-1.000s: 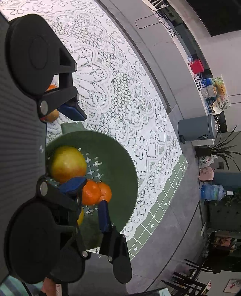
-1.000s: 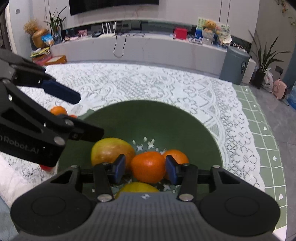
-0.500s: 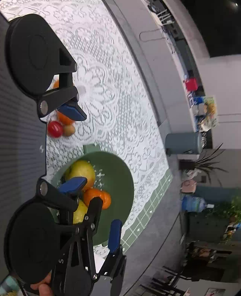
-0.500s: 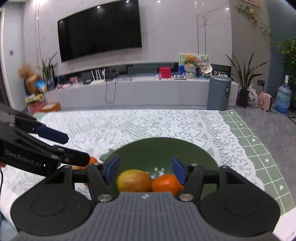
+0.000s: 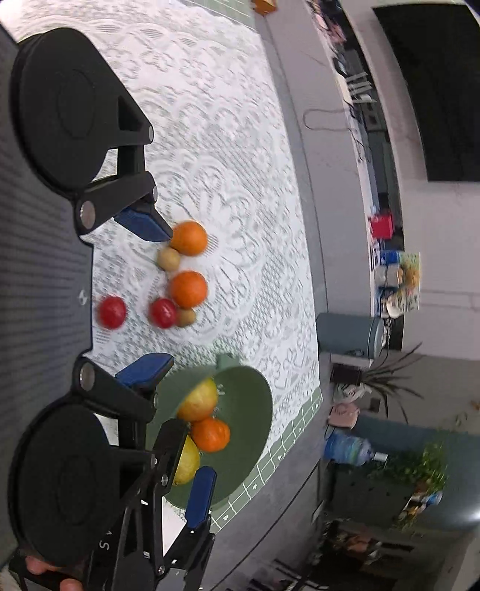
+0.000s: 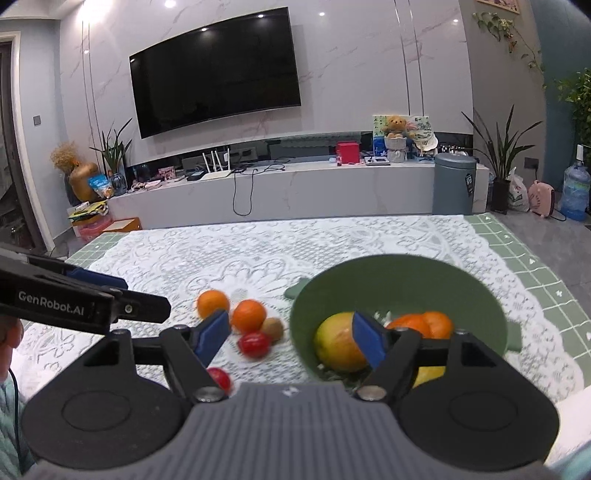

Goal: Organize fruits
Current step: 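Withdraw both grippers from the colander toward the fruits on the tablecloth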

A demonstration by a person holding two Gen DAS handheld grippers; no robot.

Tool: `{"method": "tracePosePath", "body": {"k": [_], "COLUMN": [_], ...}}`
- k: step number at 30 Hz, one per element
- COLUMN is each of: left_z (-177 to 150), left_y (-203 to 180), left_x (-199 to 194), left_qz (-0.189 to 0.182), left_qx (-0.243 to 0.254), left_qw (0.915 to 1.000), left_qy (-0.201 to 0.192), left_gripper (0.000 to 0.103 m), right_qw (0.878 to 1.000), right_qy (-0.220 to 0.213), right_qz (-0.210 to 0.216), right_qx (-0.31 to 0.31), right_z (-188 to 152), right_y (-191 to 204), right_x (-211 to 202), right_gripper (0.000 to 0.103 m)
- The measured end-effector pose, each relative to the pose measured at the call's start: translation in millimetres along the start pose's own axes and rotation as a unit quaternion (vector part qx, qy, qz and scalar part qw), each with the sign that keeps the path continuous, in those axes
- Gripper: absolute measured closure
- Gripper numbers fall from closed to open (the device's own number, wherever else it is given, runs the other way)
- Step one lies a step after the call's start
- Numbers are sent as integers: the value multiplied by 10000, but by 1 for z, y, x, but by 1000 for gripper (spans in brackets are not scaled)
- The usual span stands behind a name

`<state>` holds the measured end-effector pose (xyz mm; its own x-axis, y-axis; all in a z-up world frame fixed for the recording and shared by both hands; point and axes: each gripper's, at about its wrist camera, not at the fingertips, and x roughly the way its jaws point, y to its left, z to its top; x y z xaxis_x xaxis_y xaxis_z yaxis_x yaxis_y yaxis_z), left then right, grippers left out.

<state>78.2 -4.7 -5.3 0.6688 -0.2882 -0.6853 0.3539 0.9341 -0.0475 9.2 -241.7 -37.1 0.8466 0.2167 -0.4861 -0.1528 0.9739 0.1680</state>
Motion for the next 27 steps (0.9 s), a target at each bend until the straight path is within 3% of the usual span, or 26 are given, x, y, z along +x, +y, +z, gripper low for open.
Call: {"method": "tracePosePath", "body": {"k": [5, 17, 23, 27], "left_z": [-21, -65, -75, -76], "left_y": [11, 21, 24, 28], "left_x": [-7, 0, 12, 20], "left_qz": [76, 187, 96, 10], "left_qx": [-210, -362, -351, -433], "left_qw": [9997, 9991, 9993, 9990], "left_qy": [-111, -92, 49, 92], "left_gripper": [22, 23, 33, 42], "right_qw": [9997, 9979, 9957, 9933], "right_qy": [99, 392, 472, 575], "right_qz": [-160, -385, -330, -112], "right_qx": [181, -356, -726, -999], "right_z": [-17, -38, -44, -47], "right_y": [16, 38, 47, 56], "right_x": [0, 20, 29, 41], "right_gripper": [32, 32, 40, 56]}}
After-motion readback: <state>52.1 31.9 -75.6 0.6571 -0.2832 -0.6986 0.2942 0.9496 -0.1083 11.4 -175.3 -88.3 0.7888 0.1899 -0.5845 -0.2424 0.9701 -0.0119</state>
